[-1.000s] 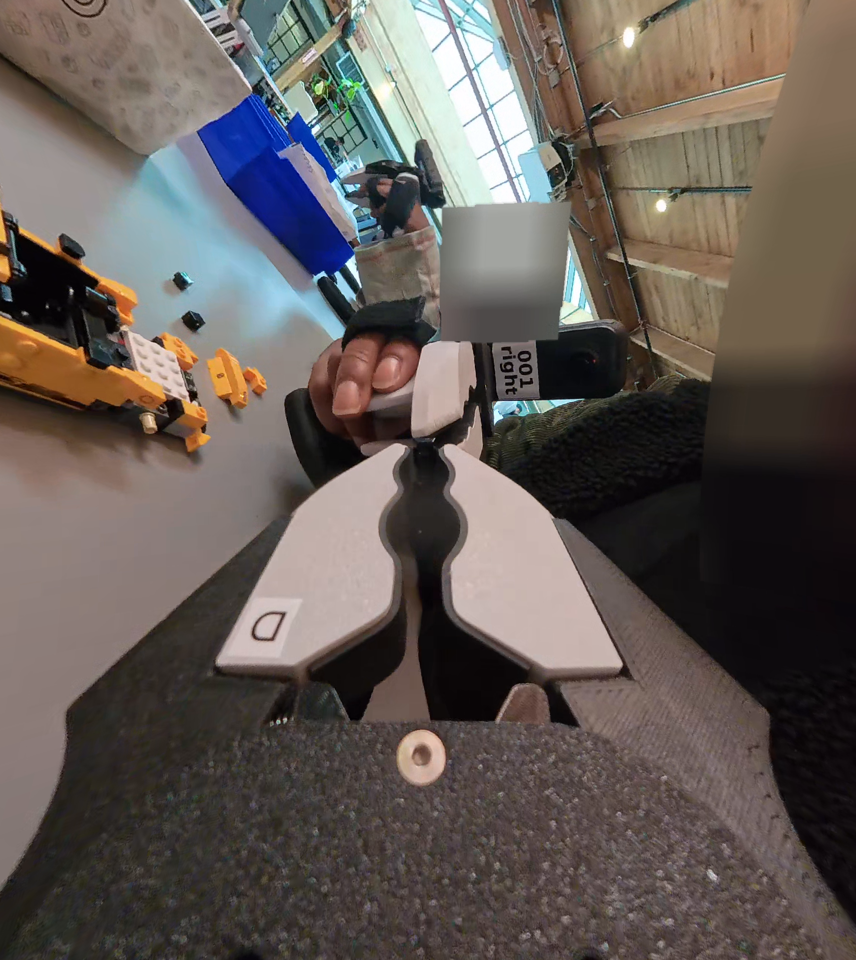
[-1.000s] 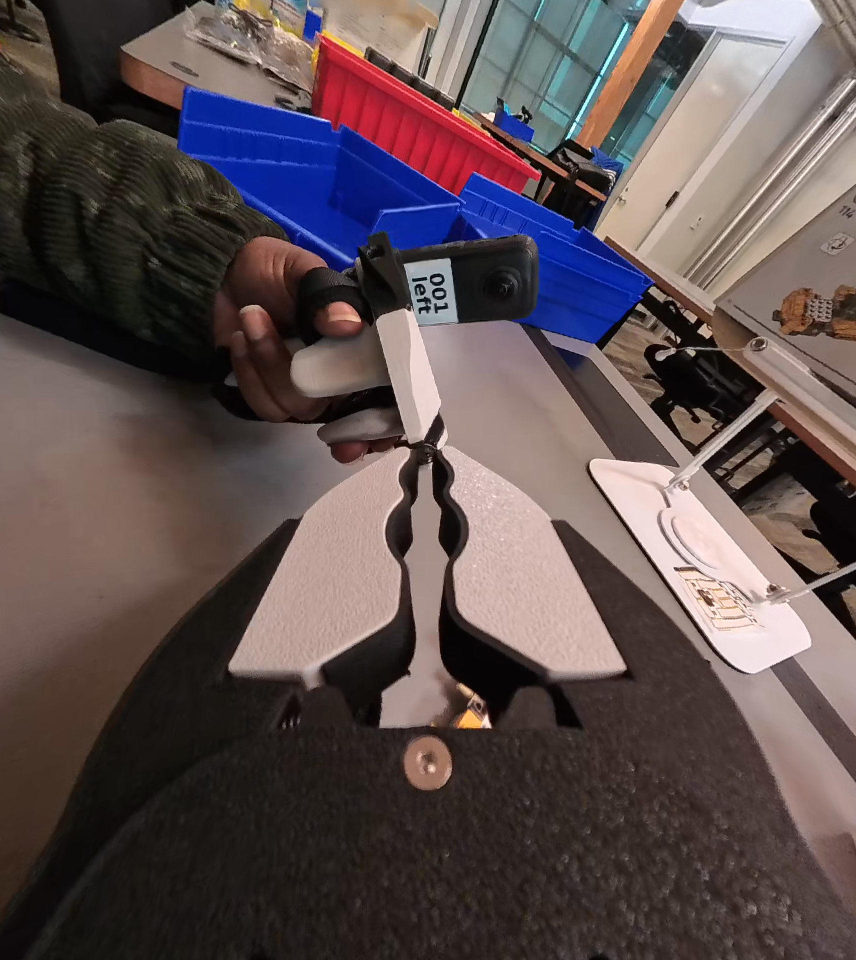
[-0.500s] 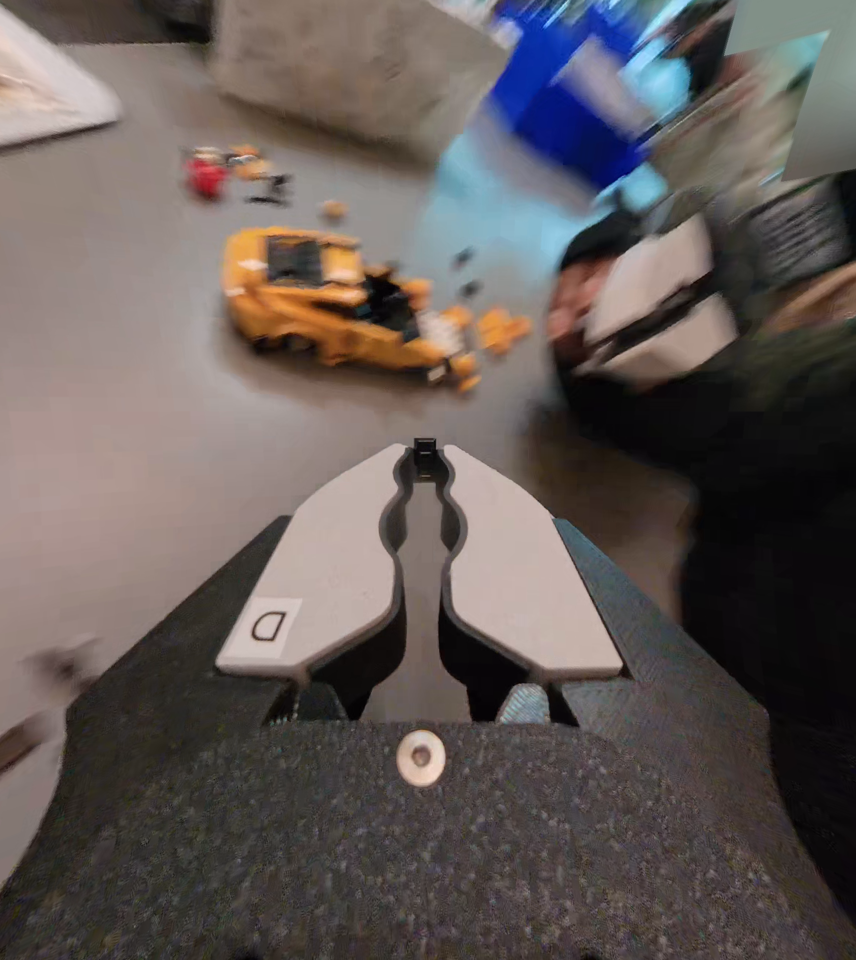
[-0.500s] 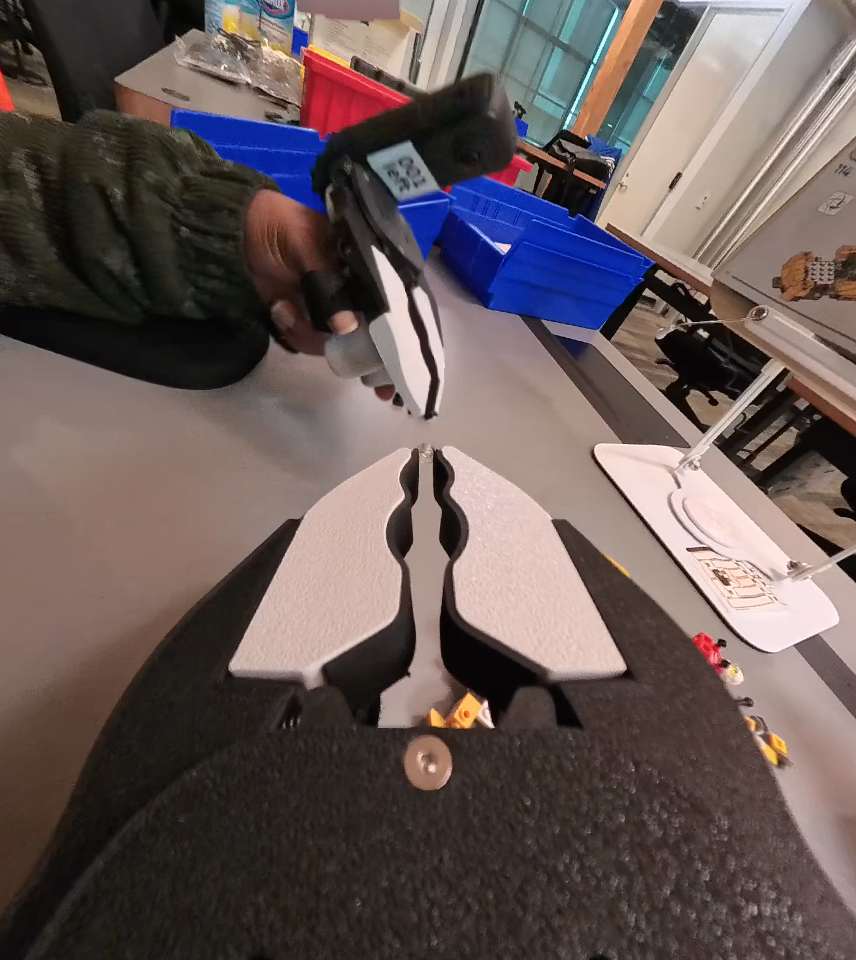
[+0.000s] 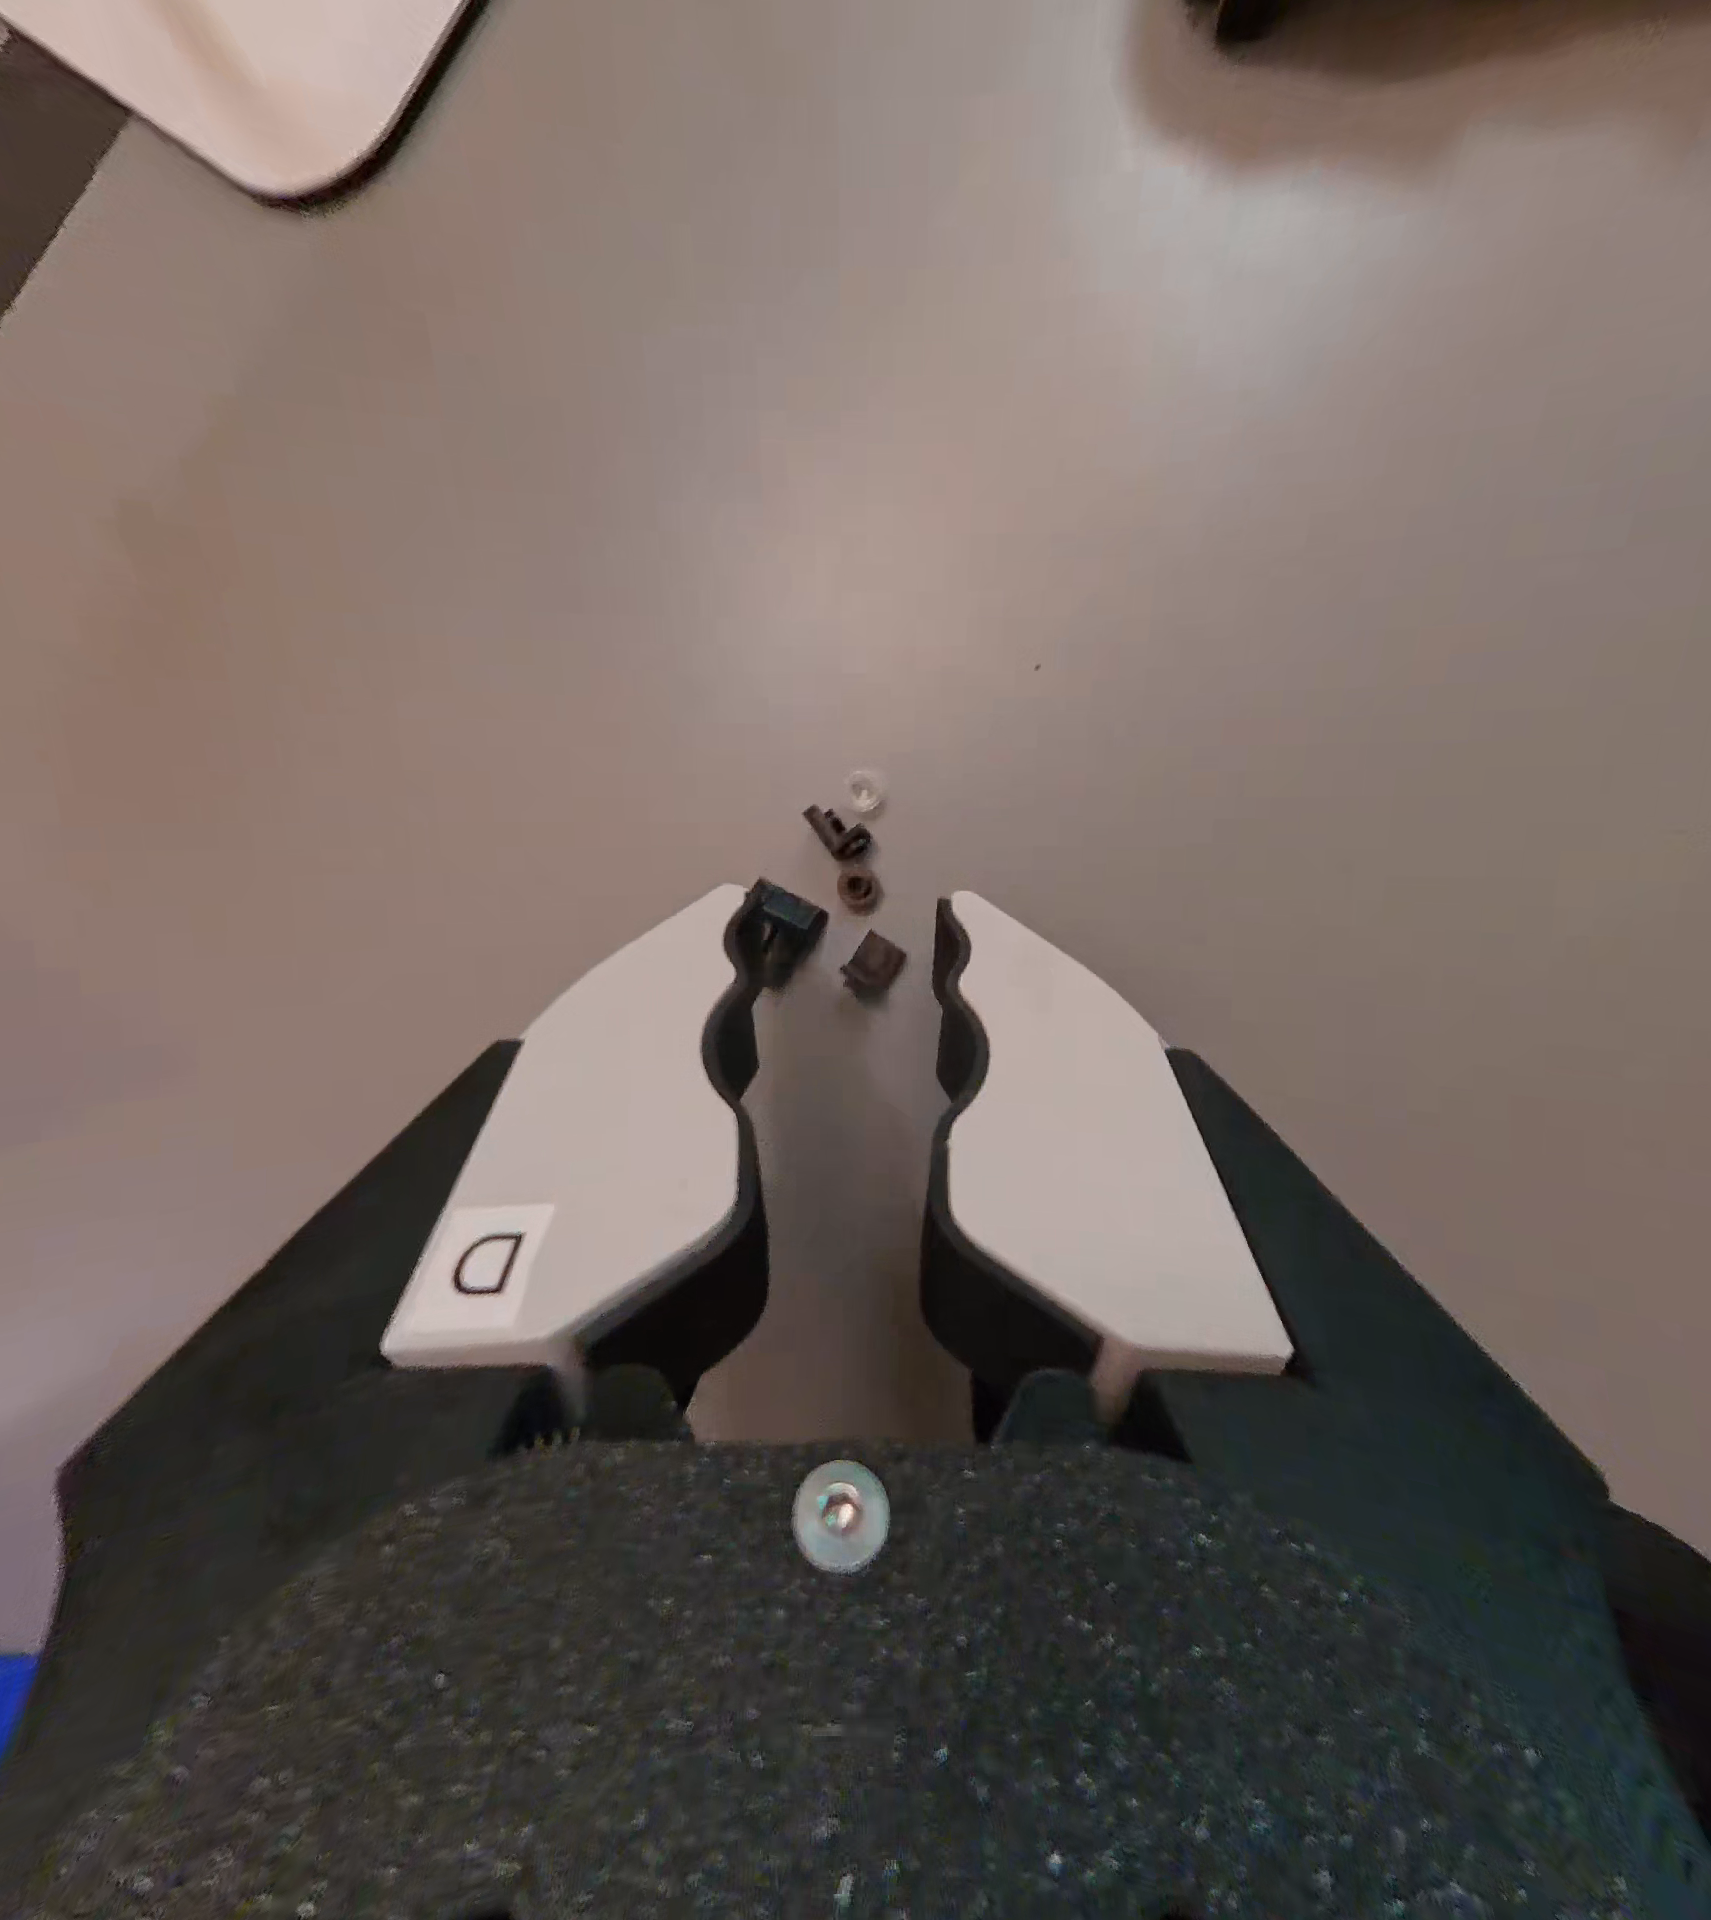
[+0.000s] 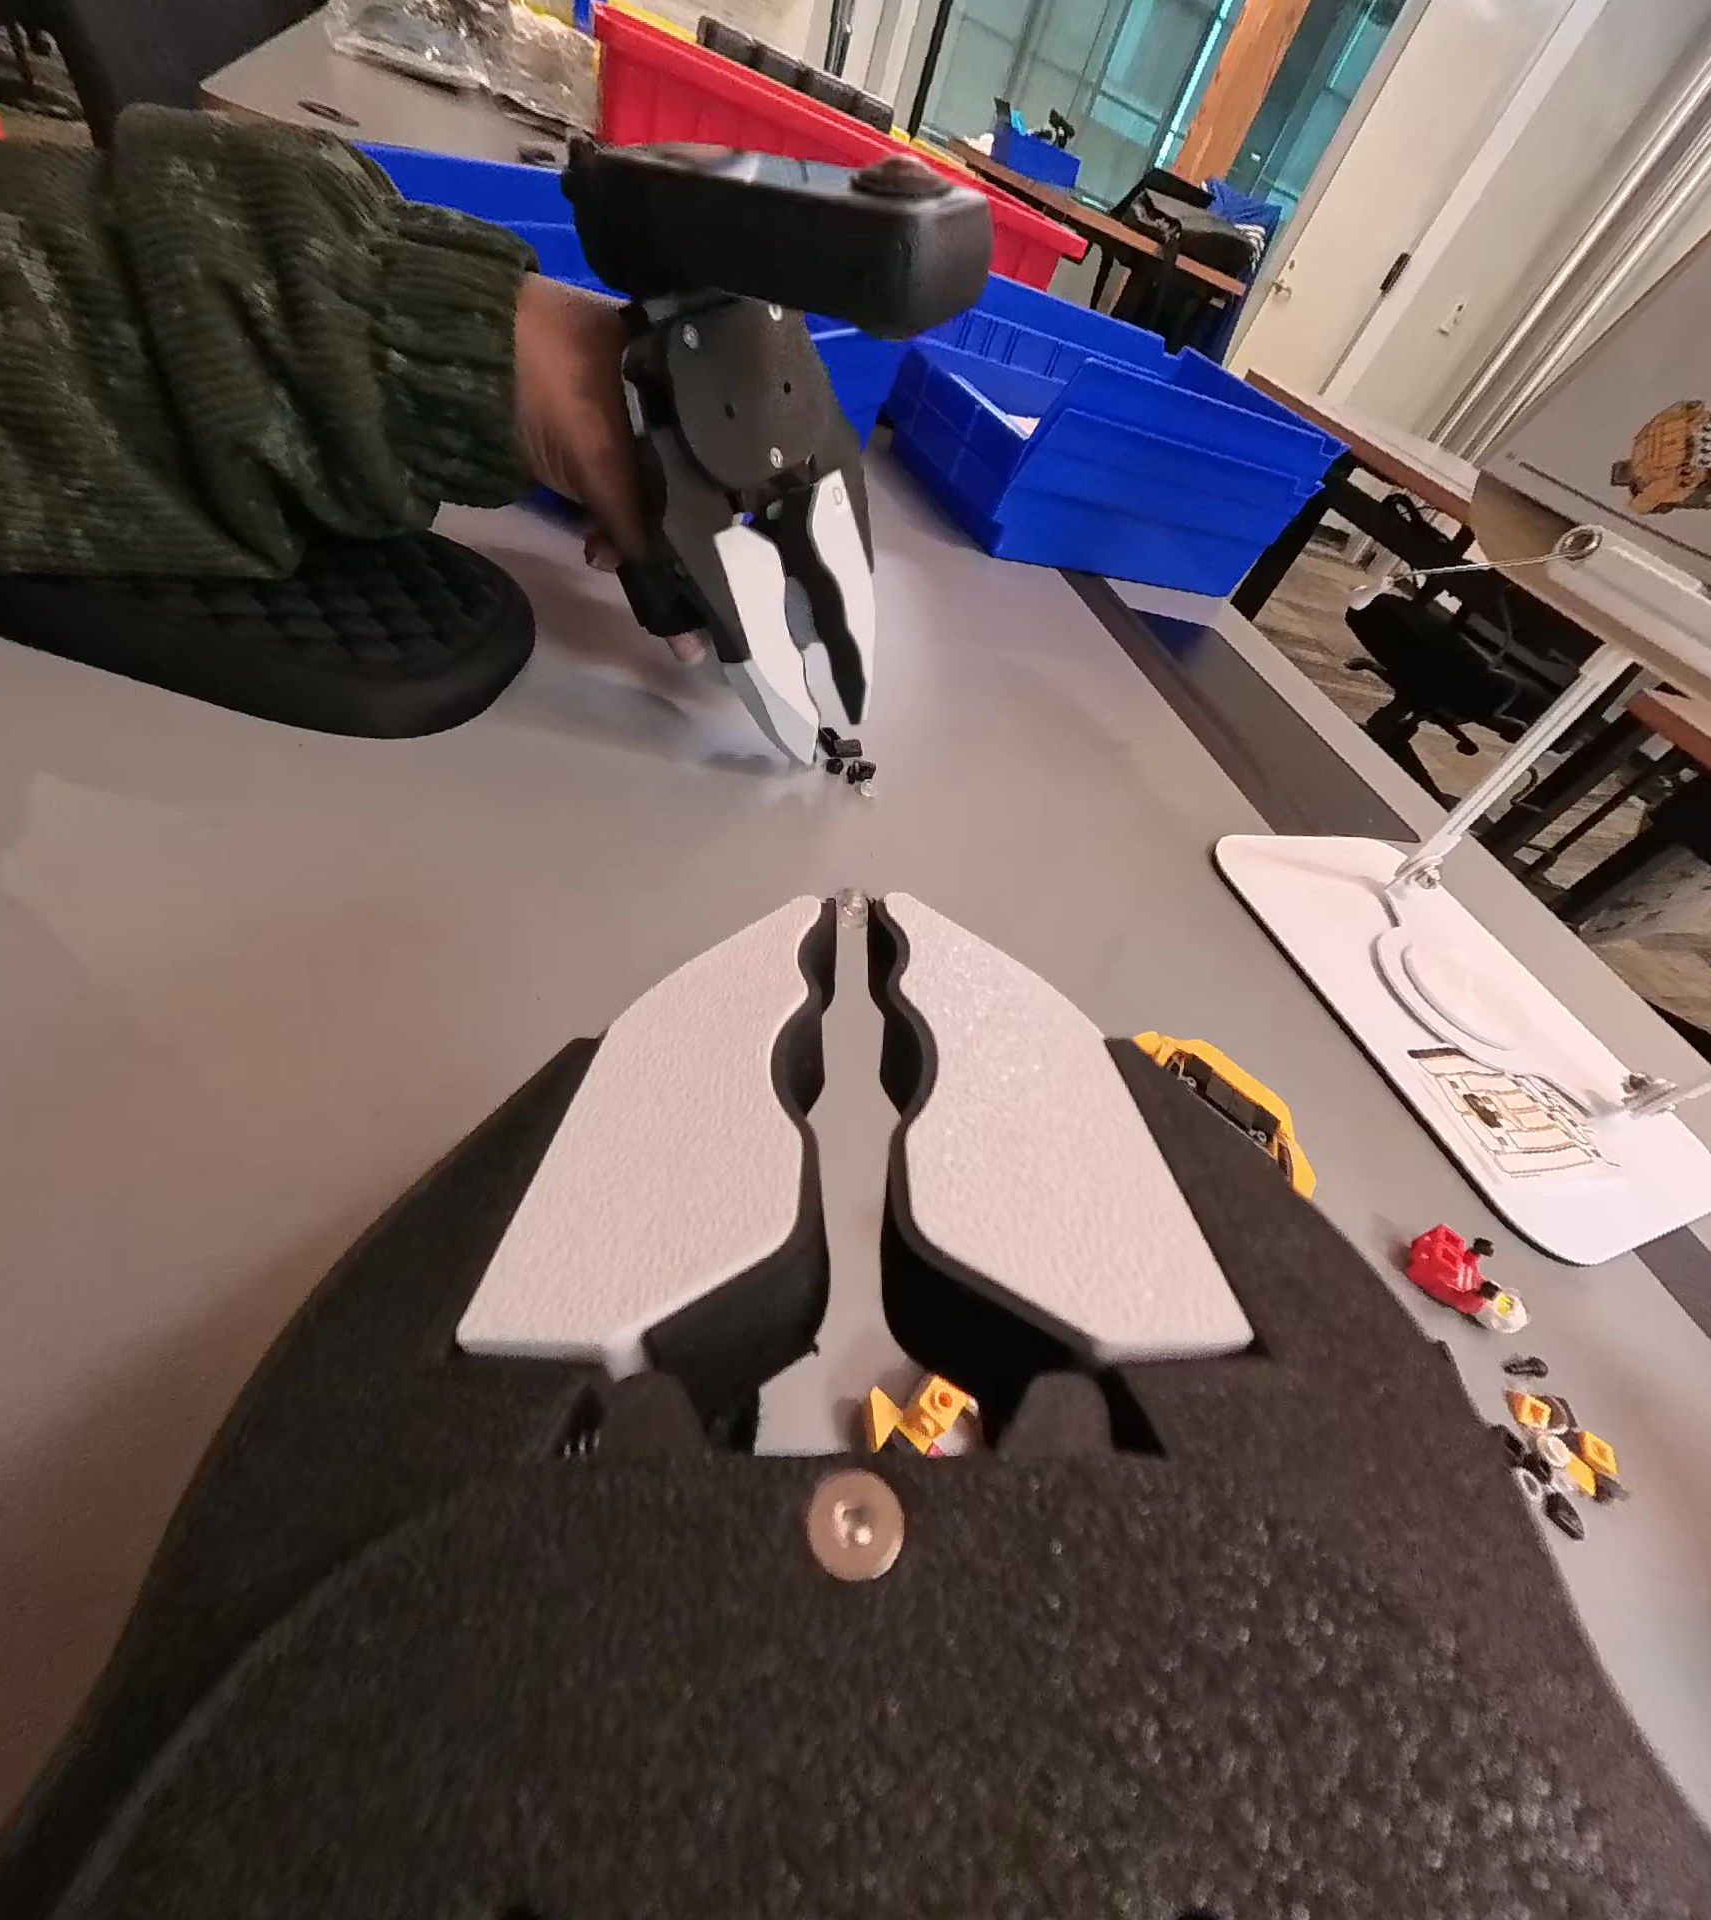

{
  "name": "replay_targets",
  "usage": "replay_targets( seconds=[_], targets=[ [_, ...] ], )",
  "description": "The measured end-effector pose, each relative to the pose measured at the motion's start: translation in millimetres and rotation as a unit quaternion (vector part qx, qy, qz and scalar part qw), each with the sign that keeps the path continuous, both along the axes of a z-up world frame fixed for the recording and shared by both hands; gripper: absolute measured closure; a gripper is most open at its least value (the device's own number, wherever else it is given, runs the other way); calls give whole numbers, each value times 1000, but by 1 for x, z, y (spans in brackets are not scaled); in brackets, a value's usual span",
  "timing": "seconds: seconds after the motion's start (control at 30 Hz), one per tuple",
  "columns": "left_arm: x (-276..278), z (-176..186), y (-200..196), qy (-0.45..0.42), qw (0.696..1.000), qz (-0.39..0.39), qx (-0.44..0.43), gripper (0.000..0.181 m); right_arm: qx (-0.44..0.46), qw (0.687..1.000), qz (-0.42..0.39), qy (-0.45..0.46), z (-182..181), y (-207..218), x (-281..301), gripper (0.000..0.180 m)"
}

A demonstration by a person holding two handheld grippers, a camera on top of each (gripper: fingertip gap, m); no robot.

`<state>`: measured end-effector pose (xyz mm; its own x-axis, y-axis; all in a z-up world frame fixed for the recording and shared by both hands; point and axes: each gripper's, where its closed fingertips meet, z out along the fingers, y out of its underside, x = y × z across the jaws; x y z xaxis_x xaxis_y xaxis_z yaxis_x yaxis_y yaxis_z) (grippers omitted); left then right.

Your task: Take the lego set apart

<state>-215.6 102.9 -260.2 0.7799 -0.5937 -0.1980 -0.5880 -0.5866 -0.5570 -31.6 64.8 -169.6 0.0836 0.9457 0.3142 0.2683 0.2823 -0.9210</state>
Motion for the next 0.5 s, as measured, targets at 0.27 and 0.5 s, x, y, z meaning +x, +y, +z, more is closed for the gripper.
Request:
replay_targets(
  seconds=[0.27,0.5],
  targets=[
    [110,64,-24,-288,944,-157,41,164,-3,1000,13,19,5,-4,-1,174],
    [173,89,-51,-525,824,-183,-113,164,26,999,36,25,7,-15,-3,174]
  ],
)
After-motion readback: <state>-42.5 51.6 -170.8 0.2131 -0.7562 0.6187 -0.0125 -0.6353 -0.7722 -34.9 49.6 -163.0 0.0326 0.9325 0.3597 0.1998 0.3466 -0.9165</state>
